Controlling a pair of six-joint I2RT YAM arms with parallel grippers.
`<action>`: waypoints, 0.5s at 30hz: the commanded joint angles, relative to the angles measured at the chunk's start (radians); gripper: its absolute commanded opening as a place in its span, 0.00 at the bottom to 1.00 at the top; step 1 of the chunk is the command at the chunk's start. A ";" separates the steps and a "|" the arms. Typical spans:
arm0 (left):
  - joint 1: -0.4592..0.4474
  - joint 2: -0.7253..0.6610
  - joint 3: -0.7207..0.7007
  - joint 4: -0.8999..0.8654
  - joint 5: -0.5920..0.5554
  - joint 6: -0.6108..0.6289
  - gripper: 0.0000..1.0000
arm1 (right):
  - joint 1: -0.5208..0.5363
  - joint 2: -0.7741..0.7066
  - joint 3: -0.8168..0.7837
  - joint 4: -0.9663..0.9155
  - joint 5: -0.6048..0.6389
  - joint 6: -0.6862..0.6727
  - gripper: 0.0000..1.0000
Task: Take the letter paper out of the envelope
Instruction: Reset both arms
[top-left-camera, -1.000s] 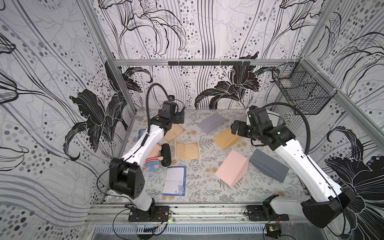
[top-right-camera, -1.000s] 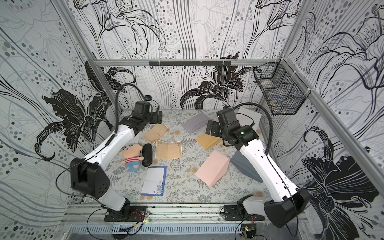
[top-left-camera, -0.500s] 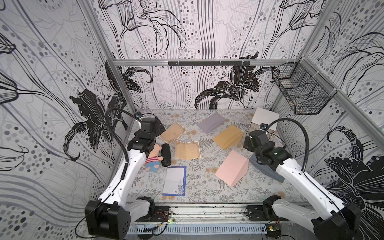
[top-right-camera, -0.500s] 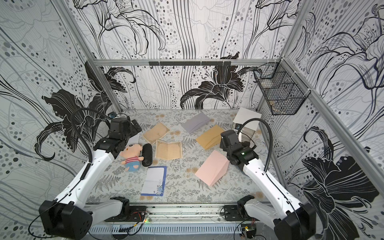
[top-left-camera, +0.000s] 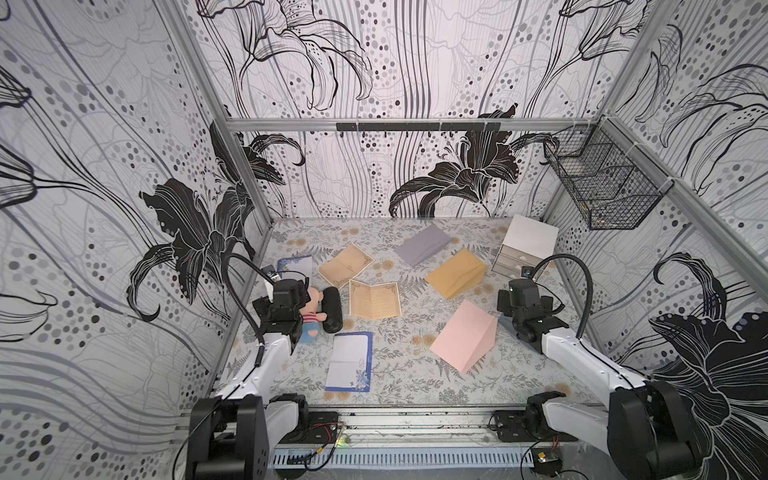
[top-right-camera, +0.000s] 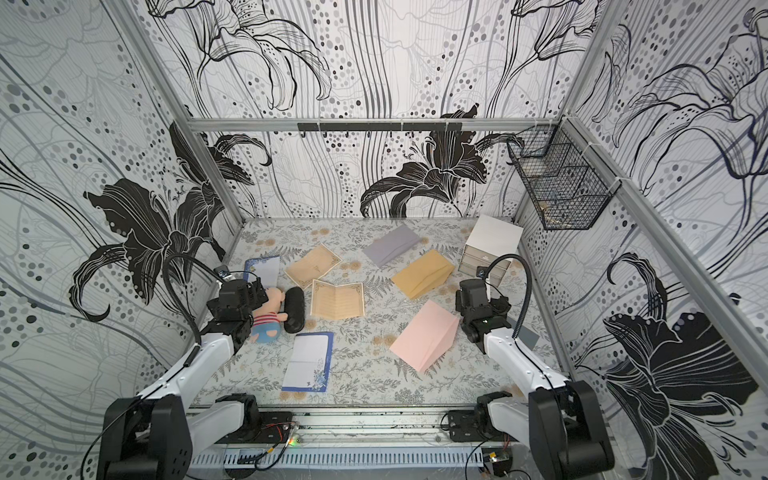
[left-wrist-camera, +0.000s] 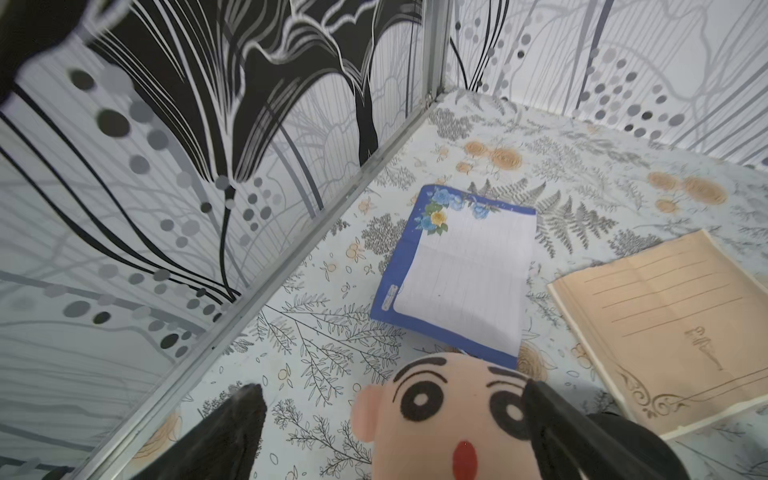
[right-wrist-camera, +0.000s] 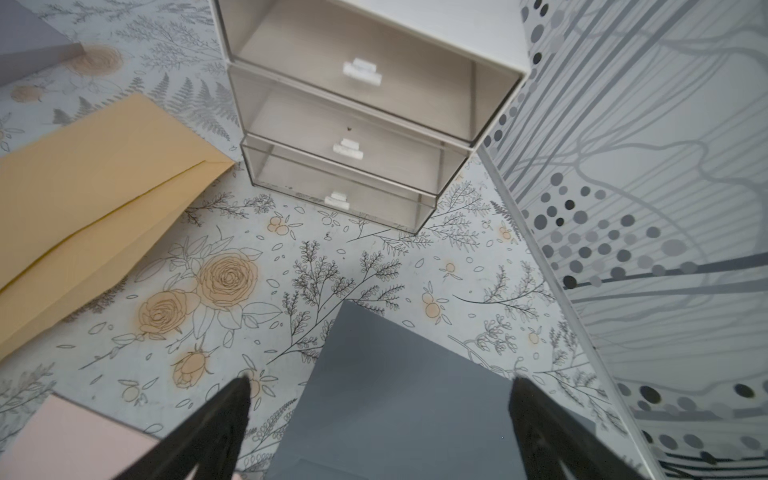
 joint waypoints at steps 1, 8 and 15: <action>0.032 0.090 -0.052 0.349 0.134 0.034 0.99 | -0.029 0.056 -0.042 0.264 -0.086 -0.093 1.00; 0.054 0.268 -0.066 0.626 0.251 0.059 0.99 | -0.087 0.159 -0.071 0.495 -0.251 -0.130 1.00; 0.043 0.329 -0.204 0.922 0.291 0.082 0.99 | -0.109 0.239 -0.120 0.704 -0.351 -0.158 1.00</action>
